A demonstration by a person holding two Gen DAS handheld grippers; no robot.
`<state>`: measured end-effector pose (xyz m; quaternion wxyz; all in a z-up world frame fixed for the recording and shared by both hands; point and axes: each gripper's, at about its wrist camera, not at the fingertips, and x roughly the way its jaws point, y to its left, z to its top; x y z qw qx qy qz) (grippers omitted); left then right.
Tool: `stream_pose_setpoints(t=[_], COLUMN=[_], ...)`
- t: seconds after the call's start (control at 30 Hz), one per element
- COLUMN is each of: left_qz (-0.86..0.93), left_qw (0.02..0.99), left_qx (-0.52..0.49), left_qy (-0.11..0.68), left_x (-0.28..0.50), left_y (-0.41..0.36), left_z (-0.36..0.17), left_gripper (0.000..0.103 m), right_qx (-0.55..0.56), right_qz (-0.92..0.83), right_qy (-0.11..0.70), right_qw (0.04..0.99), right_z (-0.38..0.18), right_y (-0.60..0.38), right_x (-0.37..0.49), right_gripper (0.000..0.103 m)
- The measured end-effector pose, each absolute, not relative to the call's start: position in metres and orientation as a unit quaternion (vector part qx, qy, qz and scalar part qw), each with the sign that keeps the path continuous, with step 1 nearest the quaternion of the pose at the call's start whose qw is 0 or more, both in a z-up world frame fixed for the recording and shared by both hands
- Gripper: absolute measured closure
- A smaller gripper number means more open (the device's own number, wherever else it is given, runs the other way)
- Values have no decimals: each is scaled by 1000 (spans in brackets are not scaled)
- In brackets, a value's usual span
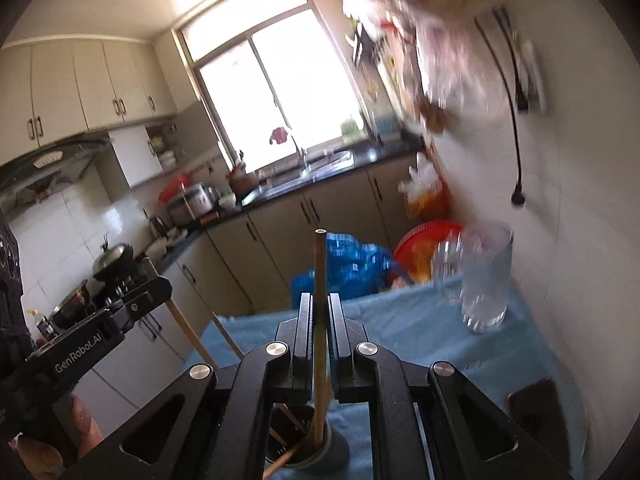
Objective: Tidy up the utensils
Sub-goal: 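Raise both held chopsticks upright and carry them over the gray holder, then open the left gripper into the holder while the right releases its chopstick, then move both tools back down toward the remaining chopsticks on the cloth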
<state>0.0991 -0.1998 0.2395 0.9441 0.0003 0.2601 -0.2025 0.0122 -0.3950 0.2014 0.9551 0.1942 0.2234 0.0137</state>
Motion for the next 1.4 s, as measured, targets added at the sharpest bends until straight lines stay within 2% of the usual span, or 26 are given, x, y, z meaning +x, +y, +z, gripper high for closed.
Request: stream_pose_setpoints(t=[0.17, 0.2, 0.23, 0.3, 0.33, 0.37, 0.47, 0.57, 0.7, 0.8, 0.93, 1.03, 1.27, 1.3, 1.33, 1.37, 1.4], left_qz=[-190, -189, -187, -179, -176, -174, -172, -169, -156, -145, -134, -127, -114, -117, -122, -125, -129], left_qw=[941, 940, 940, 942, 943, 944, 946, 949, 953, 953, 946, 940, 944, 943, 942, 941, 939], left_qx=[-6, -11, -15, -20, -24, -26, -29, -31, -24, -21, -22, -20, 3, 3, 3, 2, 1], left_qy=[281, 285, 287, 284, 280, 278, 273, 266, 260, 266, 295, 315, 309, 311, 314, 316, 319], left_x=[106, 106, 106, 101, 96, 91, 72, 49, 14, -6, -18, -19, -26, -27, -28, -28, -29], left_y=[-193, -190, -187, -180, -175, -171, -157, -137, -105, -83, -62, -53, -49, -50, -51, -52, -53], left_z=[221, 221, 221, 223, 226, 228, 234, 236, 225, 207, 179, 163, 152, 151, 149, 148, 146], left_gripper=[95, 90, 82, 71, 67, 66, 65, 57, 53, 51, 51, 51, 51, 51, 50, 50, 50], right_qx=[194, 193, 192, 192, 194, 194, 190, 184, 167, 141, 92, 92, 79, 85, 94, 112, 130], right_qz=[27, 29, 30, 29, 28, 26, 26, 33, 76, 132, 156, 144, 66, 56, 50, 45, 41], right_qy=[256, 257, 258, 255, 251, 246, 244, 251, 288, 328, 350, 353, 318, 315, 316, 321, 321], right_qw=[947, 946, 946, 947, 948, 949, 951, 950, 940, 925, 919, 920, 942, 944, 943, 940, 937], right_z=[173, 171, 170, 171, 172, 174, 178, 176, 158, 140, 130, 131, 162, 166, 169, 170, 173], right_y=[-395, -395, -395, -395, -396, -397, -396, -392, -379, -358, -326, -319, -317, -320, -324, -330, -337], right_x=[25, 25, 24, 19, 16, 11, -4, -23, -52, -64, -59, -41, 12, 18, 24, 31, 33], right_gripper=[95, 94, 90, 74, 63, 60, 60, 60, 60, 83, 83, 93, 96, 94, 81, 64, 60])
